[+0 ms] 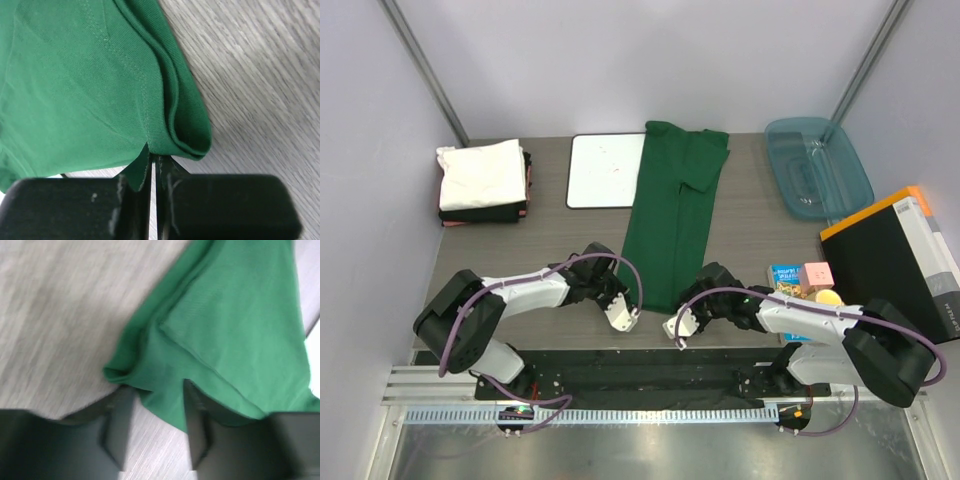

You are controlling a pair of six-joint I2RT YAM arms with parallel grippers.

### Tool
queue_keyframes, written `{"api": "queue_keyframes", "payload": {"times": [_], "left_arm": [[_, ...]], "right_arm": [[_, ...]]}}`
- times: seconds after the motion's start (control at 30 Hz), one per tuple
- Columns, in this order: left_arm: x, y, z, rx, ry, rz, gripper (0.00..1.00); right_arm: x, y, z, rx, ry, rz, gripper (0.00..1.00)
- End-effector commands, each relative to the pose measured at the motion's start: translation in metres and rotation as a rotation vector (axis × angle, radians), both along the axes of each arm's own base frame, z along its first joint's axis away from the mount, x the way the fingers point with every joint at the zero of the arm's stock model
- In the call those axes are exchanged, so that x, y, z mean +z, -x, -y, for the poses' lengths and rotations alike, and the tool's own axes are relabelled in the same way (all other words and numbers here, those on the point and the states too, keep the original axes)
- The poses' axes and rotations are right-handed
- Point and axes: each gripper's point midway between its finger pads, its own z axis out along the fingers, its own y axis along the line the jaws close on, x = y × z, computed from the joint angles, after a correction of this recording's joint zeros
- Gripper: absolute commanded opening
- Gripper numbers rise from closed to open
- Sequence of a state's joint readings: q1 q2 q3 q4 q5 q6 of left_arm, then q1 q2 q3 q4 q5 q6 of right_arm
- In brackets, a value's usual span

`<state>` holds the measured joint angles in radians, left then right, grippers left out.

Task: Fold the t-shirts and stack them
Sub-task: Grab the bottom of the folded rectangular tshirt with both arms

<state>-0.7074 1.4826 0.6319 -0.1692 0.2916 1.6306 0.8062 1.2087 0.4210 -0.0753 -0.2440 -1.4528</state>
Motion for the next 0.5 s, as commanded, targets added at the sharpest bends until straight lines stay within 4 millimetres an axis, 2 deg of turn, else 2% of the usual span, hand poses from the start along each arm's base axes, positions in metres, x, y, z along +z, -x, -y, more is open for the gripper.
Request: {"api": "queue_keyframes", "payload": {"times": [0.0, 0.07, 0.1, 0.17, 0.23, 0.27, 0.33, 0.37, 0.43, 0.47], "left_arm": [[0.003, 0.009, 0.012, -0.035, 0.045, -0.056, 0.00], [0.003, 0.011, 0.014, -0.038, 0.052, -0.069, 0.00], [0.003, 0.012, 0.015, -0.030, 0.054, -0.081, 0.00], [0.003, 0.014, 0.016, -0.032, 0.057, -0.096, 0.00], [0.006, 0.018, 0.018, -0.008, 0.074, -0.130, 0.00], [0.015, 0.018, 0.019, 0.003, 0.096, -0.129, 0.00], [0.025, 0.023, 0.020, 0.044, 0.117, -0.180, 0.00], [0.038, 0.025, 0.021, 0.056, 0.147, -0.183, 0.00], [0.056, 0.026, 0.023, 0.095, 0.182, -0.201, 0.00], [0.059, 0.033, 0.020, 0.135, 0.182, -0.249, 0.00]], "right_arm": [[-0.015, 0.015, 0.009, 0.009, 0.060, -0.081, 0.29], [-0.017, 0.015, 0.010, 0.000, 0.066, -0.089, 0.21], [-0.017, 0.016, 0.011, -0.002, 0.072, -0.094, 0.11], [-0.016, 0.017, 0.013, -0.014, 0.077, -0.107, 0.01], [-0.011, 0.017, 0.011, -0.040, 0.062, -0.121, 0.01], [0.002, 0.015, 0.005, -0.048, 0.029, -0.120, 0.01], [0.010, 0.023, 0.005, -0.094, 0.018, -0.190, 0.01], [0.029, 0.022, -0.003, -0.106, -0.025, -0.190, 0.01], [0.039, 0.031, -0.003, -0.154, -0.045, -0.264, 0.01], [0.054, 0.029, -0.008, -0.165, -0.077, -0.269, 0.01]]}}
